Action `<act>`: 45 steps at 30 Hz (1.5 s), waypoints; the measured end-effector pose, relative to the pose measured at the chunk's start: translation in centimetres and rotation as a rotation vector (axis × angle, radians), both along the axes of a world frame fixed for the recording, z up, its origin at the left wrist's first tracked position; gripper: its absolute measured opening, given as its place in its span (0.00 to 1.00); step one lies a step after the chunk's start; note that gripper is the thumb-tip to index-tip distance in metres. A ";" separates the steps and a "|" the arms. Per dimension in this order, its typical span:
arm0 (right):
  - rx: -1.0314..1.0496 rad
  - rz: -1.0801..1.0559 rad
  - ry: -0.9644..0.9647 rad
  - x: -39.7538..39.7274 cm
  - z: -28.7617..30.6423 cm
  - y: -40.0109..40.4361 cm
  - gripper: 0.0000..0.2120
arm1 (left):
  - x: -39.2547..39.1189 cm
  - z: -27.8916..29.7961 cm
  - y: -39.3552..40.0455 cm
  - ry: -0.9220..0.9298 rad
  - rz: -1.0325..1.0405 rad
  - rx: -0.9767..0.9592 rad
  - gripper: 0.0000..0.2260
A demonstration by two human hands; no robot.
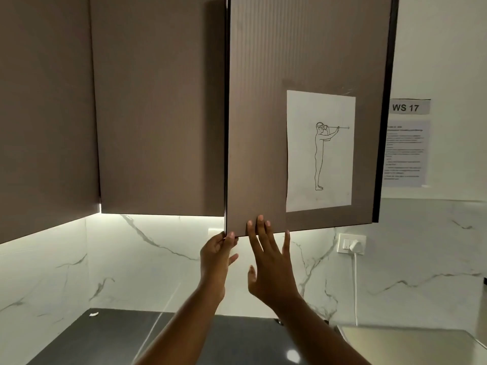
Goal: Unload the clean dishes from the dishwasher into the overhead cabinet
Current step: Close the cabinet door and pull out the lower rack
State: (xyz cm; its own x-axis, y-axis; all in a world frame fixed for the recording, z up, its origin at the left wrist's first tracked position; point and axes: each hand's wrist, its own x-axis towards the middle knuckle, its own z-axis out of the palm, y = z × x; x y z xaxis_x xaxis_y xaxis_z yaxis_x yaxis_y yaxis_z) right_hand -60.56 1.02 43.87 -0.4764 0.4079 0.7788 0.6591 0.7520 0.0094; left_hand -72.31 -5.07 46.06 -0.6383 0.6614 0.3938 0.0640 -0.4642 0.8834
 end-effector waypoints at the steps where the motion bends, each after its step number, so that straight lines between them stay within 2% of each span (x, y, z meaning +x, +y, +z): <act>1: 0.004 0.000 -0.001 -0.4 0.1 0.5 0.50 | -0.5 -0.3 0.7 -0.059 -0.032 0.011 0.13; 5: 0.027 0.022 -0.004 -2.1 -0.4 3.2 0.49 | -2.0 -0.6 3.4 -0.237 -0.159 0.025 0.21; 8: 0.032 0.012 0.006 -3.6 -0.7 5.5 0.49 | -3.6 -0.6 5.3 -0.406 -0.359 0.061 0.29; 11: 0.029 0.013 0.011 -5.0 -1.1 6.7 0.48 | -4.3 -0.6 6.5 -0.427 -0.489 0.068 0.28; 14: 0.038 0.020 0.015 -6.0 -1.9 8.6 0.48 | -4.6 -0.6 8.1 -0.423 -0.509 0.075 0.28; 18: 0.085 0.032 0.011 -6.8 -2.4 11.2 0.49 | -5.6 -0.7 10.3 -0.403 -0.481 0.071 0.30; 22: 0.118 0.027 0.016 -7.4 -2.7 12.4 0.48 | -5.4 -0.6 12.2 -0.424 -0.364 0.032 0.20; 29: 0.151 0.015 -0.002 -7.4 -2.8 12.8 0.47 | -5.0 -0.6 13.5 -0.380 -0.251 0.032 0.17; 34: 0.132 -0.020 -0.045 -7.4 -2.7 12.2 0.48 | -5.1 0.0 12.7 -0.286 -0.169 -0.024 0.10; 39: 0.104 -0.011 -0.063 -6.7 -2.2 11.3 0.48 | -4.6 0.4 11.4 -0.189 -0.104 -0.079 0.08; 45: 0.112 -0.023 -0.052 -5.8 -1.4 10.0 0.43 | -3.9 0.6 9.3 -0.127 -0.088 -0.148 0.13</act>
